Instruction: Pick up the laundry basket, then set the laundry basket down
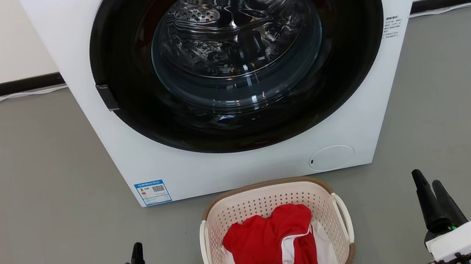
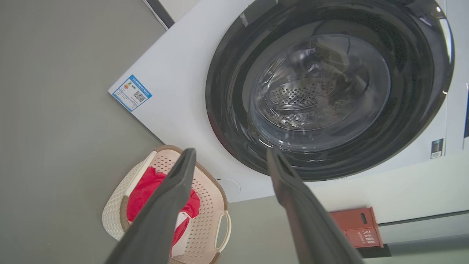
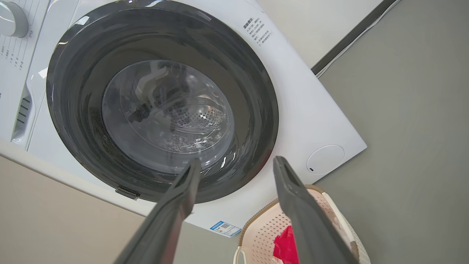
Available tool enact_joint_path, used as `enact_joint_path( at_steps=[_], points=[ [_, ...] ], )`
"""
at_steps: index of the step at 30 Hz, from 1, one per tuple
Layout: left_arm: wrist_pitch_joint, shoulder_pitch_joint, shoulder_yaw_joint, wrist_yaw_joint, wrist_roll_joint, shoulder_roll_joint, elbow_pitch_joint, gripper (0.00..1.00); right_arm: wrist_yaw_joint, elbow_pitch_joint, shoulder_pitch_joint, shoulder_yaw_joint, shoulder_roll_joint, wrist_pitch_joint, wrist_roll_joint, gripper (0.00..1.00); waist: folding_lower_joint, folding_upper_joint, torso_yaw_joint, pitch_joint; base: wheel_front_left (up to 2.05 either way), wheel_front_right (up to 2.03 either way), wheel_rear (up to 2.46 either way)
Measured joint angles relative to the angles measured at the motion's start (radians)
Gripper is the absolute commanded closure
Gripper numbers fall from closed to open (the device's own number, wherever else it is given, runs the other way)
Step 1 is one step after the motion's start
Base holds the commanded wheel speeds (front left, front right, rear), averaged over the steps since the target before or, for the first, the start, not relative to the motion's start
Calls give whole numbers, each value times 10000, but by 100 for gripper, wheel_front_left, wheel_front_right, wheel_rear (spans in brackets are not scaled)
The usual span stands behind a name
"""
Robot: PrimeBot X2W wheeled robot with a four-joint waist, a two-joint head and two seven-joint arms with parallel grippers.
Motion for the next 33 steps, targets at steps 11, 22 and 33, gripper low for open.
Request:
enact_joint_path(
  at_steps=[11, 22, 33],
  points=[
    [-351, -3, -38, 86, 1415, 10, 15, 0, 0, 0, 5, 102, -86, -328, -1806, 0, 0, 0, -25, -2, 0, 0, 0],
    [-648, -4, -111, 102, 2589, 17, 6, 0, 2, 61, 9, 150, -113, -660, -3058, 0, 0, 0, -37, -3, 0, 0, 0],
    [-959, -4, -157, 190, 3787, 33, 10, 0, 2, 221, 11, 36, -105, -938, -4355, 0, 0, 0, -33, 26, 0, 0, 0]
  ],
)
